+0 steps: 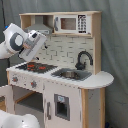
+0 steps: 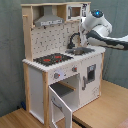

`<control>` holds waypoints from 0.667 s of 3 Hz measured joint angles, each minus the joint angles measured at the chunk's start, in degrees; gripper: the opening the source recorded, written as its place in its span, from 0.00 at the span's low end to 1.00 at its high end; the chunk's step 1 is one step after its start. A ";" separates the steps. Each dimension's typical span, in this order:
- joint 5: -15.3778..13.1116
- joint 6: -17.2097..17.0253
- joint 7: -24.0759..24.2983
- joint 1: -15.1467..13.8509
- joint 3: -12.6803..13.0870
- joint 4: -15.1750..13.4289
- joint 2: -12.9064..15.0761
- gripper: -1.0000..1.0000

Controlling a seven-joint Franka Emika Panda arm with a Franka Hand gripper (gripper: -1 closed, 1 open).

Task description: Play with the kitchen

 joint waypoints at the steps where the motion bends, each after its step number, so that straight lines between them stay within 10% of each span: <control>1: 2.07 0.00 4.51 -2.21 0.53 0.00 3.24 1.00; 2: 2.12 0.00 8.40 -4.29 2.33 0.00 6.44 1.00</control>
